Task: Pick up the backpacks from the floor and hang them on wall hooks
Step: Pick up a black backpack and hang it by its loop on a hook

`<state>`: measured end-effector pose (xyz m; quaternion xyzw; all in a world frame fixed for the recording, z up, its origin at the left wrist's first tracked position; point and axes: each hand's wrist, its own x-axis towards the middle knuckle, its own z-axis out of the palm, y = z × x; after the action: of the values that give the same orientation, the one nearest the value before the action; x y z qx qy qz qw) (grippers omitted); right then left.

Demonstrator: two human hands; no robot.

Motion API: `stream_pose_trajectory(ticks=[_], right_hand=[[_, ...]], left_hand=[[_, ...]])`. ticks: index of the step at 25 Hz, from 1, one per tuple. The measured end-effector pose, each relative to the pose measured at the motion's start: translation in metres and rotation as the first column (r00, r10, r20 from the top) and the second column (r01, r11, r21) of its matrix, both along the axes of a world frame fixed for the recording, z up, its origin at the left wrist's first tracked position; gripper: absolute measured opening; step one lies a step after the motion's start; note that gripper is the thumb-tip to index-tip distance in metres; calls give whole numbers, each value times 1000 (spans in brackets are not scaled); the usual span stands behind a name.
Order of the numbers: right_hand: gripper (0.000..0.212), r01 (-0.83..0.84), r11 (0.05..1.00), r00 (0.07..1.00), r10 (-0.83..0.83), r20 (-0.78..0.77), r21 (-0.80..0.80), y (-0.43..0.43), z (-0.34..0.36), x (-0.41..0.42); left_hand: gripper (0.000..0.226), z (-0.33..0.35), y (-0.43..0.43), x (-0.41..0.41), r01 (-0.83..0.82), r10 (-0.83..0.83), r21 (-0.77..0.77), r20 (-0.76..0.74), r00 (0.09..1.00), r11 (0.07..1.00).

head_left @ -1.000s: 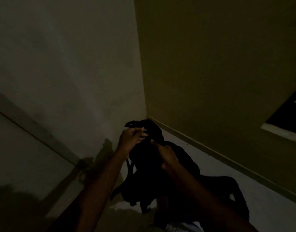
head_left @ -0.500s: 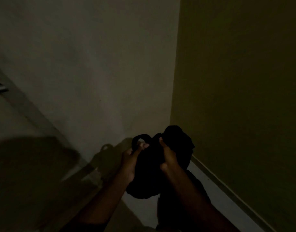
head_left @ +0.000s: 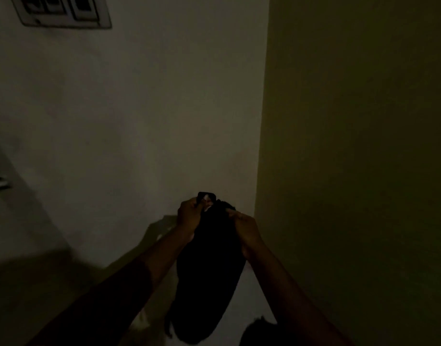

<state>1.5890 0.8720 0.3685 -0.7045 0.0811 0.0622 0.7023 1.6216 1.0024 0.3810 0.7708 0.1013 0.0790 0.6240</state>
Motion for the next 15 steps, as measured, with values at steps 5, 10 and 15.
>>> stream_pose_trajectory(ticks=[5,10,15], right_hand=[[39,-2,961,940,97,326,-278,-1,61,32],[29,9,895,850,228,474,-445,14,143,77],[27,167,956,765,28,644,-239,34,237,124]], left_hand=[[28,60,15,21,224,-268,301,116,956,927],[22,167,45,59,153,-397,594,305,866,790],[23,260,65,95,17,-401,596,519,755,803]])
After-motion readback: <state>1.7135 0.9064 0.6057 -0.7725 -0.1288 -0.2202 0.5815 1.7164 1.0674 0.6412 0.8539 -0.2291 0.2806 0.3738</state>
